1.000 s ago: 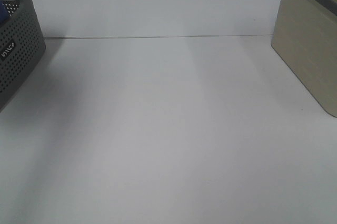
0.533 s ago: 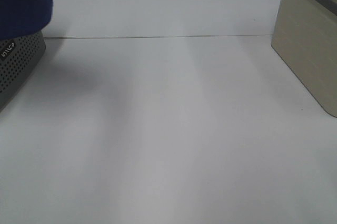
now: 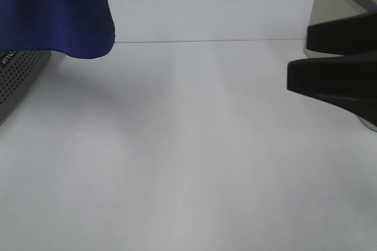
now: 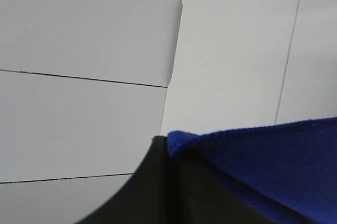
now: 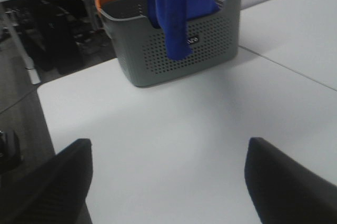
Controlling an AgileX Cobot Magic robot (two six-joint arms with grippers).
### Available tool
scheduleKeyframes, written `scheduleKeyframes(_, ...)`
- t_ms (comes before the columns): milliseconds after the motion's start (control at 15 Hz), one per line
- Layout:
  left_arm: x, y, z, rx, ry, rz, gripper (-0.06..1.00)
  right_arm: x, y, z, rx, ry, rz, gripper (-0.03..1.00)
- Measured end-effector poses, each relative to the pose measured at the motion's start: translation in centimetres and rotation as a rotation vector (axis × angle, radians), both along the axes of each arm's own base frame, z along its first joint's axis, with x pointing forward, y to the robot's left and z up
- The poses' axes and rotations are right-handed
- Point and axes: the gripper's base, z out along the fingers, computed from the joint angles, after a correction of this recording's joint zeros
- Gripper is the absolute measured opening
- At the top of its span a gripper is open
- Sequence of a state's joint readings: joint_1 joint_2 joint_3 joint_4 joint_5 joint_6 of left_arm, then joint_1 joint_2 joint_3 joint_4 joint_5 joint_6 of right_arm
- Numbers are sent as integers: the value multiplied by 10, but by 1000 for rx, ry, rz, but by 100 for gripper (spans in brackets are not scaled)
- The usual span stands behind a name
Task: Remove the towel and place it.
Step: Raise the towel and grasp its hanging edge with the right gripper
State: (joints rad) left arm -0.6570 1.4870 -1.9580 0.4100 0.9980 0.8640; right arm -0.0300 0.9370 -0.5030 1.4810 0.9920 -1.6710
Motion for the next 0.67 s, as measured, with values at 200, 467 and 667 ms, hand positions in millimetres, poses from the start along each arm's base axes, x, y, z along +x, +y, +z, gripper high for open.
scheduleKeyframes(200,-9,-16,1,-13,-10,-69,0,58,10,-21,92,92,181,78)
scheduleKeyframes(467,-12,-20,0,-53,17,-103,0,99,56,-36,119,170,295,78)
scheduleKeyframes(667,-13,-21,0,-68,29,-114,0,123,98,-45,135,184,332,78)
